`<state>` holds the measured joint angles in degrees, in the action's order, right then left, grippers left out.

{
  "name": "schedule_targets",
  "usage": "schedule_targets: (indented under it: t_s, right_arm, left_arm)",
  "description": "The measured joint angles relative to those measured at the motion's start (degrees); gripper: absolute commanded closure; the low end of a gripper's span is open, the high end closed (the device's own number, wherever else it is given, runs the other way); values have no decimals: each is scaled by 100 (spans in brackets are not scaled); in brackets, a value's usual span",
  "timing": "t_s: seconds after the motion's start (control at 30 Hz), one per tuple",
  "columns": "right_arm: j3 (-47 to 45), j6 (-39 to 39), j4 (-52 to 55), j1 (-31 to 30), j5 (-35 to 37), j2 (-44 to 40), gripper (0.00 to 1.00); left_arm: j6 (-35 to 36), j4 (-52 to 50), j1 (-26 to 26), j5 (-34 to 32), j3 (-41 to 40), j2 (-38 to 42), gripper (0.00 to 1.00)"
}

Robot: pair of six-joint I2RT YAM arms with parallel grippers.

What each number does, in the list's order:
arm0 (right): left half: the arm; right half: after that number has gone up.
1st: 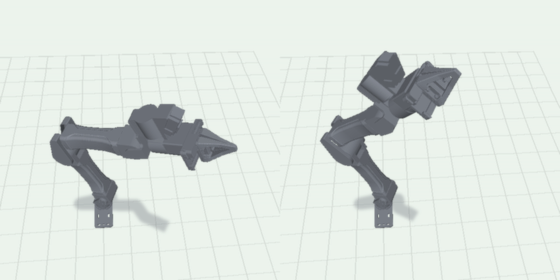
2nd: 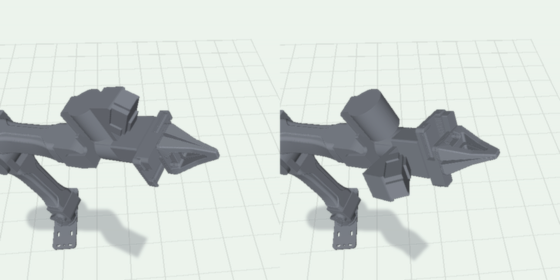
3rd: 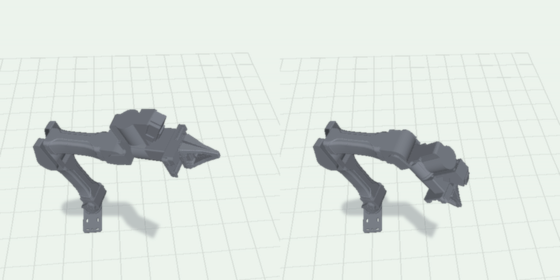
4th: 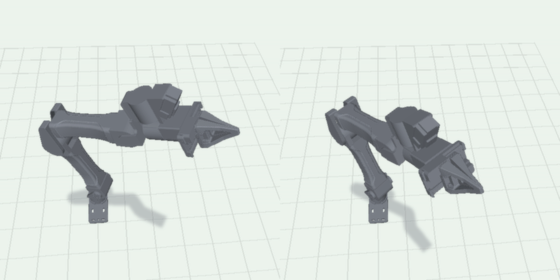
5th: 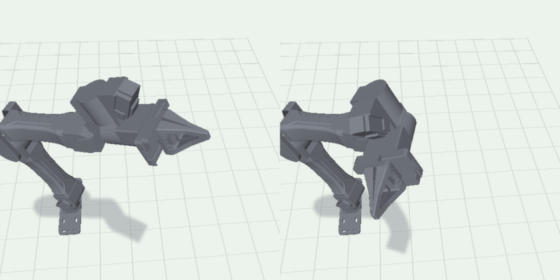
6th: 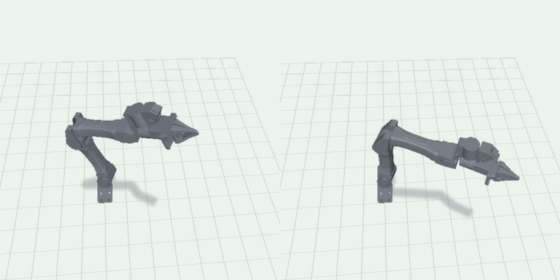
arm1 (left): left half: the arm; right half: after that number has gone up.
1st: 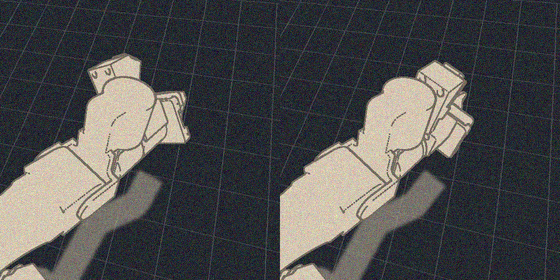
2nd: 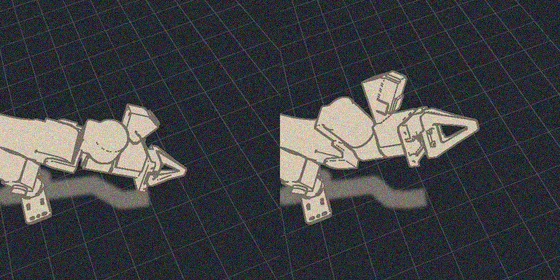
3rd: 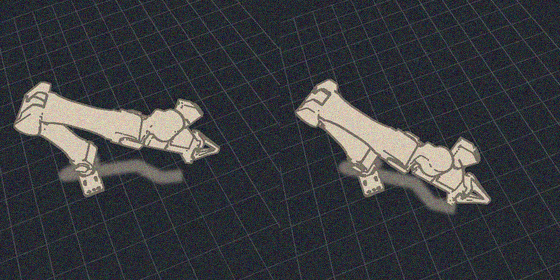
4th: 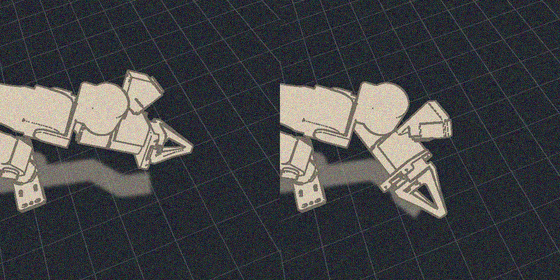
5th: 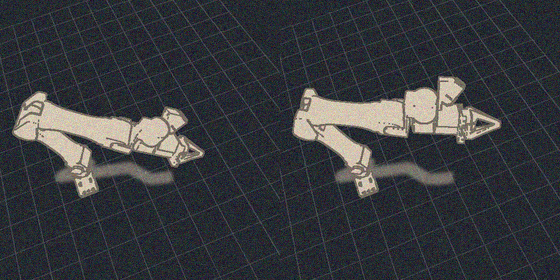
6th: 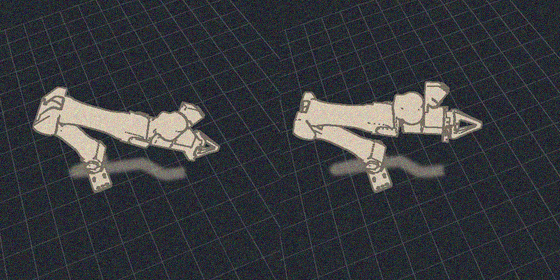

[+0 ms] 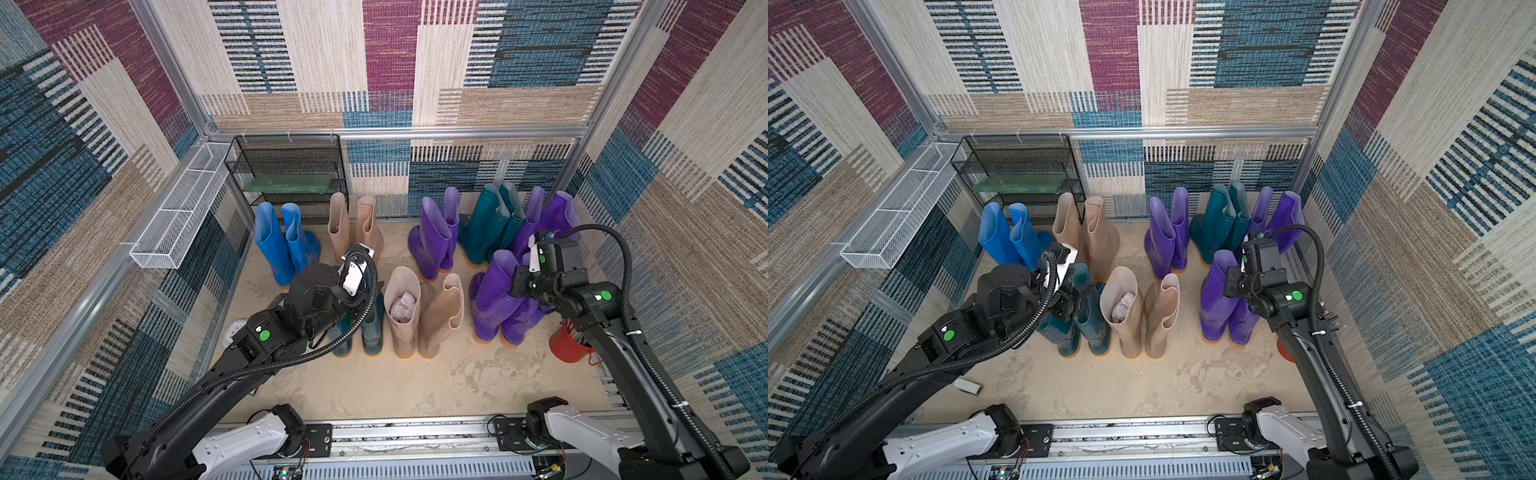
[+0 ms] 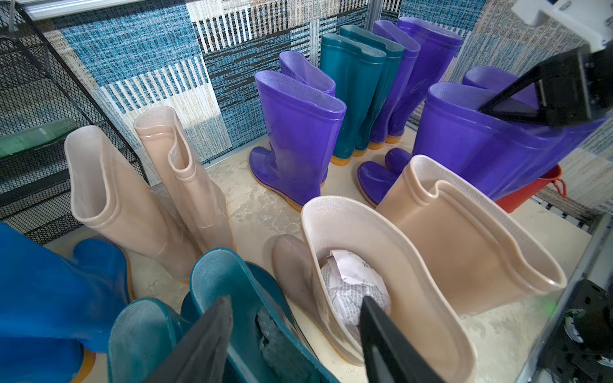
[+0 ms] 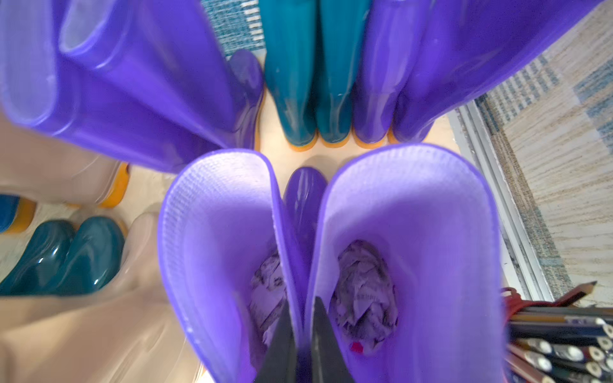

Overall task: Match and arrange rain boots in pairs
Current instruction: Move a pair of rain boots to the center of the board.

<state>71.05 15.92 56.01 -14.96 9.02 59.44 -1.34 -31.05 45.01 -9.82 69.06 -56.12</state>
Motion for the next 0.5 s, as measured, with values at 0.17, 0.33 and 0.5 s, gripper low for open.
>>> schedule_targets:
  t_s: [0.17, 0.33, 0.5]
  right_arm:
    - [15, 79, 238, -645, -42, -55, 100]
    - [15, 256, 236, -1233, 107, 26, 100]
    - [-85, 509, 146, -1467, 282, -24, 100]
  left_arm:
    - [-2, 35, -52, 101, -26, -2, 37]
    - [-2, 61, -68, 114, -55, -7, 37]
    - [-2, 79, -92, 116, -70, -13, 37]
